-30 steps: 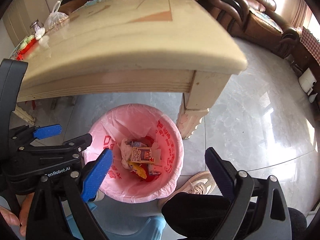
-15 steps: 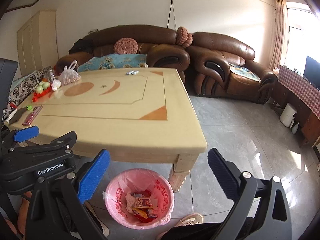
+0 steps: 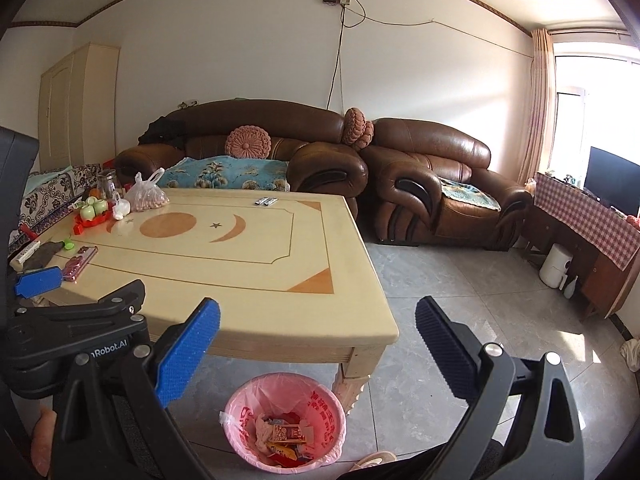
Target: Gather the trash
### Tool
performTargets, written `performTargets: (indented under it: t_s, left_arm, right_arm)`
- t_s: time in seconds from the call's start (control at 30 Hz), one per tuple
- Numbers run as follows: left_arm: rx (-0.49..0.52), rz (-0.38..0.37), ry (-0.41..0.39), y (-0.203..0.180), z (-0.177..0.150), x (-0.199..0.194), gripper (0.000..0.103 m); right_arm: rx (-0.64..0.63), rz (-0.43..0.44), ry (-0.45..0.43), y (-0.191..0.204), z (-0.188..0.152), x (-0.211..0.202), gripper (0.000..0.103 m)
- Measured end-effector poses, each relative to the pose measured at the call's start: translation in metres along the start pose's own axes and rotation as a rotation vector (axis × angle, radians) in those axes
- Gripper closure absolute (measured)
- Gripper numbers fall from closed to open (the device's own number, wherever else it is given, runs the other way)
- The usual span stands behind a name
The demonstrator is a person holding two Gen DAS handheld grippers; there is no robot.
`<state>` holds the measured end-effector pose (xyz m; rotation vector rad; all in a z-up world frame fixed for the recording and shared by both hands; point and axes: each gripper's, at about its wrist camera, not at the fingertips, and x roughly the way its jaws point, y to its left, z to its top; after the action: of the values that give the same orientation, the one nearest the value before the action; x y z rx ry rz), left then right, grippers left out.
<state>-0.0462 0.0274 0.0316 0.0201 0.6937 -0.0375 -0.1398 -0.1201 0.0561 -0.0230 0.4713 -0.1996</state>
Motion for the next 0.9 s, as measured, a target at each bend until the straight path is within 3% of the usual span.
performTargets:
  t_s: [0.9]
  left_arm:
    - [0.018, 0.006, -0.059, -0.009, -0.006, -0.027, 0.007]
  right_arm:
    - [0.030, -0.041, -0.015, -0.015, -0.002, -0.019, 0.007]
